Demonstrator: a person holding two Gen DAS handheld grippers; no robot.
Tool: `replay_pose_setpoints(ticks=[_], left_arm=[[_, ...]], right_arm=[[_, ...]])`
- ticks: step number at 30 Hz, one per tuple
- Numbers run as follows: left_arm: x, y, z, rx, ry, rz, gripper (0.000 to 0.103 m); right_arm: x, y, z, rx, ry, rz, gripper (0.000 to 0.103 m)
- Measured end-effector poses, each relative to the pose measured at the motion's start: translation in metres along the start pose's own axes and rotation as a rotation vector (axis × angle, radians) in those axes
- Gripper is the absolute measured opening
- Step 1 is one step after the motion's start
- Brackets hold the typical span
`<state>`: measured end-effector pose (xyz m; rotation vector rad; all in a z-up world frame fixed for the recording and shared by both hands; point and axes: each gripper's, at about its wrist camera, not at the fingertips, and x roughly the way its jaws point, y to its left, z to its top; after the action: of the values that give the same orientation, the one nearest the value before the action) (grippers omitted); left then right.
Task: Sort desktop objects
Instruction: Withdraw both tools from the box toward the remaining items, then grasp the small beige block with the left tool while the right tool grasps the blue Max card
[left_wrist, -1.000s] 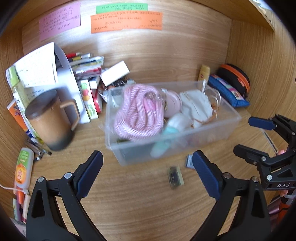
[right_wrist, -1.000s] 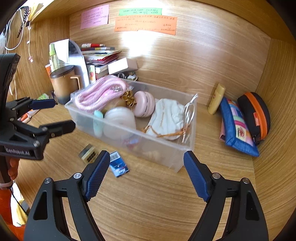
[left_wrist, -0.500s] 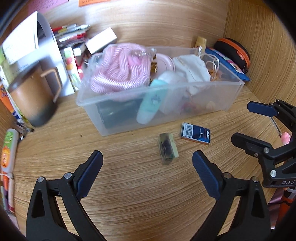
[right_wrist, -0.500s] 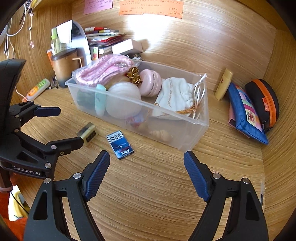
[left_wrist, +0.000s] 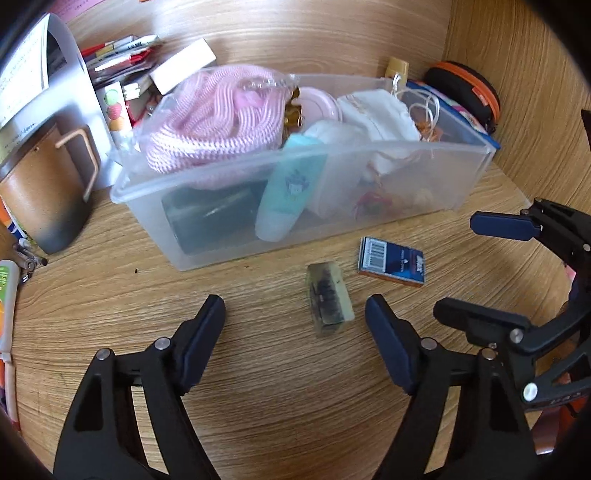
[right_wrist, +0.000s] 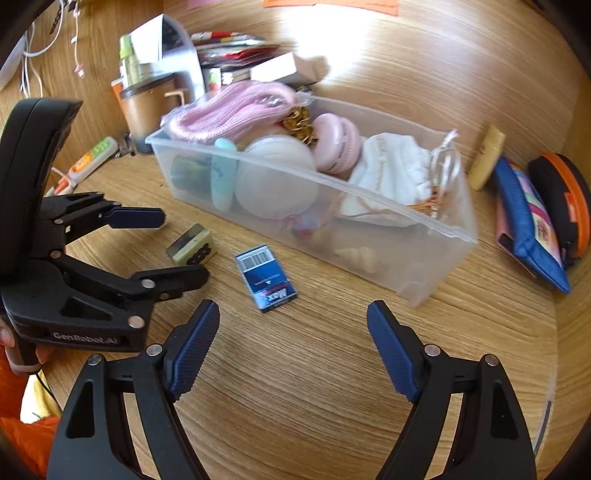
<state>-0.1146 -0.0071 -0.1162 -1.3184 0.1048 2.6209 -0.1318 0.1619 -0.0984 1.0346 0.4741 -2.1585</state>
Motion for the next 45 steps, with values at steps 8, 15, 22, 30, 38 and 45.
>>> replay_pose_setpoints(ticks=[8, 15, 22, 30, 38, 45], left_arm=[[0.001, -0.003, 0.0, 0.02, -0.01, 0.026, 0.071], [-0.001, -0.001, 0.0, 0.021, -0.026, 0.032, 0.043], [-0.001, -0.001, 0.001, 0.053, -0.028, 0.013, 0.037], [0.0, 0.004, 0.002, 0.038, -0.032, -0.005, 0.03], [-0.003, 0.003, -0.002, 0.031, -0.035, -0.023, 0.025], [-0.003, 0.003, -0.001, 0.019, -0.037, -0.036, 0.015]], right_arm=[[0.009, 0.003, 0.002, -0.047, 0.019, 0.012, 0.077], [0.02, 0.005, 0.006, -0.066, 0.051, 0.043, 0.06], [0.028, 0.004, 0.012, -0.062, 0.064, 0.057, 0.049], [0.033, 0.009, 0.018, -0.077, 0.065, 0.088, 0.037], [0.034, 0.016, 0.021, -0.09, 0.062, 0.098, 0.025], [0.031, 0.016, 0.02, -0.089, 0.059, 0.098, 0.025]])
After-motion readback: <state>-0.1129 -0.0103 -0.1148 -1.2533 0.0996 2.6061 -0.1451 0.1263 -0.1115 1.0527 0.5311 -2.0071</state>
